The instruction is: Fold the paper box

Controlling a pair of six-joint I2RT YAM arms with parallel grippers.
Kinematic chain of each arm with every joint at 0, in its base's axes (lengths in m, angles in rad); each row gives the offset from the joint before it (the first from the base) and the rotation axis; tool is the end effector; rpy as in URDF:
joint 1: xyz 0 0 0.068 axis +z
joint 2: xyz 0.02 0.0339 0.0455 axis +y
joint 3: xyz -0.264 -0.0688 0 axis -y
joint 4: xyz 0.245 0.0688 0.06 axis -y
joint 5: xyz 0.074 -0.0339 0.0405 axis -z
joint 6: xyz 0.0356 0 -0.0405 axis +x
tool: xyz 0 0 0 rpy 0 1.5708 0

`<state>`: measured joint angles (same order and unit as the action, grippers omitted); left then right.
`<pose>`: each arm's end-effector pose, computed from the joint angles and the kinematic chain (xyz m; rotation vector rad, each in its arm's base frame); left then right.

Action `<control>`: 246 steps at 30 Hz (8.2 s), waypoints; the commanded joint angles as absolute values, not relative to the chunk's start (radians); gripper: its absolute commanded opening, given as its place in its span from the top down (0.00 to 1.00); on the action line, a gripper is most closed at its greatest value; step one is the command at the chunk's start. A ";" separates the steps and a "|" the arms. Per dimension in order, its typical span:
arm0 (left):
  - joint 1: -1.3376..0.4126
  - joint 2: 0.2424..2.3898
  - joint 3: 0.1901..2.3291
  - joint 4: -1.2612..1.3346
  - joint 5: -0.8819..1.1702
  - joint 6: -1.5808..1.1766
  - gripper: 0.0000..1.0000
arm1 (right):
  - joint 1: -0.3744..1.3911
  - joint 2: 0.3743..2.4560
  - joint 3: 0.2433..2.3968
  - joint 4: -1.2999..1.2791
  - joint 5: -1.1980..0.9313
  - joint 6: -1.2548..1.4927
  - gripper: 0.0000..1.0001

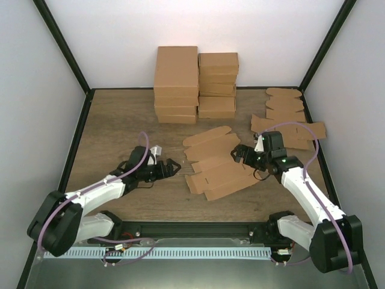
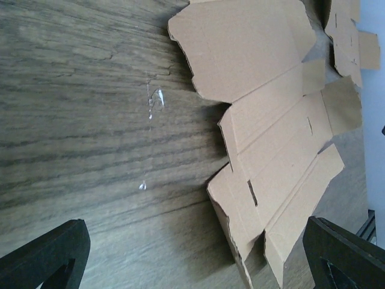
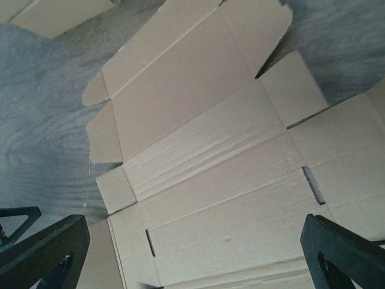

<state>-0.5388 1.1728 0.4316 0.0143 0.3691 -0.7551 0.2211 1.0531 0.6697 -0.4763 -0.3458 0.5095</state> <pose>0.1814 -0.1234 0.1645 -0.0611 2.4878 -1.0404 0.2014 0.0576 0.2255 0.1986 2.4954 0.7388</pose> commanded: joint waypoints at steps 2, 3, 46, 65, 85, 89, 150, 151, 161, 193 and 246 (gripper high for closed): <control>-0.545 1.262 0.482 0.104 0.398 -0.766 0.00 | 0.219 1.011 0.666 -0.456 -0.263 0.592 0.00; -0.545 1.278 0.491 0.106 0.399 -0.760 0.00 | 0.219 1.005 0.652 -0.447 -0.290 0.618 0.00; -0.544 1.290 0.562 0.126 0.352 -0.719 0.00 | 0.219 0.788 0.278 -0.571 -0.259 1.126 0.12; -0.544 1.287 0.579 0.099 0.340 -0.714 0.00 | 0.220 0.851 0.257 -0.402 -0.338 1.181 0.47; -0.544 1.179 0.761 -0.243 0.183 -0.590 0.00 | 0.219 0.860 0.493 -0.611 -0.239 0.980 0.99; -0.543 1.166 0.880 -0.374 0.116 -0.537 0.00 | 0.220 0.861 0.615 -0.737 -0.239 0.891 0.99; -0.377 1.474 0.638 0.170 0.496 -0.457 0.88 | 0.221 0.964 0.700 -0.682 -0.583 0.467 0.99; -0.379 1.452 0.632 0.148 0.482 -0.456 0.93 | 0.221 0.967 0.695 -0.673 -0.584 0.469 0.99; -0.447 1.181 0.684 -0.115 0.317 -0.440 0.96 | 0.221 1.073 0.599 -0.475 -0.697 0.472 0.87; -0.627 0.846 0.597 -0.177 0.172 -0.428 0.93 | 0.220 0.942 0.641 -0.378 -0.395 0.454 0.00; -0.630 0.689 0.462 -0.118 0.136 -0.555 0.65 | 0.292 1.097 0.350 0.080 -0.700 0.416 0.99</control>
<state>-0.6273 0.7311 0.4561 -0.1120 0.1680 -0.5369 0.2859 1.1744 0.2935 0.1329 -0.7475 0.4961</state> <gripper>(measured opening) 0.207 0.026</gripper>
